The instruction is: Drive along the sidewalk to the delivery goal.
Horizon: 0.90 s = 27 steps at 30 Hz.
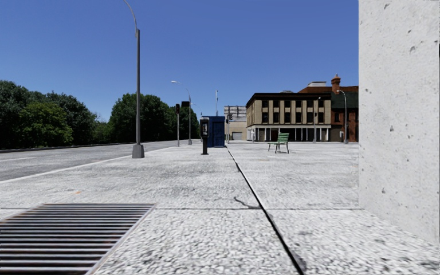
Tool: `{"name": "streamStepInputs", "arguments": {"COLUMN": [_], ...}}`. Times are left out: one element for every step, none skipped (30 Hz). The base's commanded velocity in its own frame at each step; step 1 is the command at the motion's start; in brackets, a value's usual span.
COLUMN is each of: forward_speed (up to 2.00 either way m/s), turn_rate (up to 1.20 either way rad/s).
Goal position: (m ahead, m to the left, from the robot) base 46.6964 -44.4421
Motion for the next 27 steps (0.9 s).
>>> {"name": "streamStepInputs", "arguments": {"forward_speed": [2.00,2.00,2.00,2.00,2.00,2.00,2.00,2.00,2.00,2.00,2.00,2.00,2.00,2.00,2.00,2.00,2.00,2.00,2.00,2.00,2.00,2.00,2.00,2.00,2.00,2.00,2.00], "turn_rate": [0.00,0.00,0.00,0.00,0.00,0.00,0.00,0.00,0.00,0.00,0.00,0.00,0.00,0.00,0.00,0.00,0.00,0.00,0.00,0.00,0.00,0.00,0.00,0.00,0.00,0.00,0.00]}}
